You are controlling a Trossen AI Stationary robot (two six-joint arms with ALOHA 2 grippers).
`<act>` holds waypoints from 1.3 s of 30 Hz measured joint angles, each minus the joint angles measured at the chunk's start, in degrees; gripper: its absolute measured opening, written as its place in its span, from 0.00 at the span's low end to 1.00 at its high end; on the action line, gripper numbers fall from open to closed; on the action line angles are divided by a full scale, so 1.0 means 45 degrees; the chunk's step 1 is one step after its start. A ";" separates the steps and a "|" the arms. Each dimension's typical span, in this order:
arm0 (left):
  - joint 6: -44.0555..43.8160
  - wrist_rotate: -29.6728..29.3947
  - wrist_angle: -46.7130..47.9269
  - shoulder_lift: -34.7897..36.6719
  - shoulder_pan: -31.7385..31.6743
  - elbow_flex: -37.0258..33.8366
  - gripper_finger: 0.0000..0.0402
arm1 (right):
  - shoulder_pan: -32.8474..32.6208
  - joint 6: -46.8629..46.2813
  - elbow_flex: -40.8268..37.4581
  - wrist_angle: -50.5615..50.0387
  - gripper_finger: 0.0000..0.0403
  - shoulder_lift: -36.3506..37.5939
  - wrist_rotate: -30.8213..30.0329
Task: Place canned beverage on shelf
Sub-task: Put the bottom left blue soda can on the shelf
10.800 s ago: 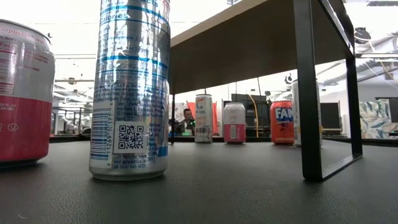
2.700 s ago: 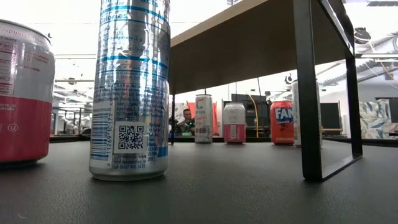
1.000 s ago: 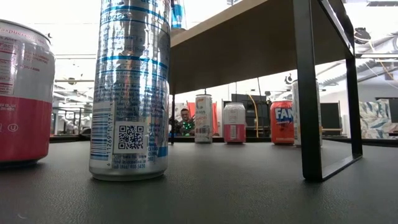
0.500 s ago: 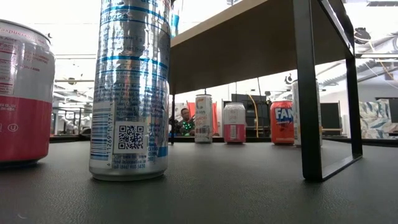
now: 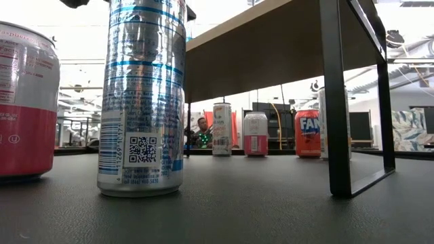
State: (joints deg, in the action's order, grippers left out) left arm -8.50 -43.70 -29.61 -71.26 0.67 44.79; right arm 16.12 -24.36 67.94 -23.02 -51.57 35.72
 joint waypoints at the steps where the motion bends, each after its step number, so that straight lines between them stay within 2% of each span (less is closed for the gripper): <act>1: 0.0062 -0.0001 0.0031 0.0000 -0.0052 -0.0004 0.62 | 0.0000 0.0000 0.0000 -0.0001 0.83 0.0000 -0.0069; 7: 0.0342 0.0009 0.0228 -0.0261 -0.0558 -0.0013 0.62 | 0.0002 0.0044 0.0000 0.0055 0.83 -0.0114 -0.0323; 12: -0.0003 0.0661 -0.0006 -0.0683 -0.0891 0.0006 0.62 | 0.0000 0.0029 0.0000 0.0056 0.83 -0.0195 -0.0323; 39: -0.0427 0.0667 -0.0036 -0.1632 -0.0905 0.0001 0.62 | 0.0000 0.0233 0.0000 0.0057 0.83 -0.0219 -0.0319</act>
State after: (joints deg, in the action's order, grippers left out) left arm -10.42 -40.69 -29.77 -78.61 -3.40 44.80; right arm 16.12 -23.31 67.94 -22.76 -52.56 34.28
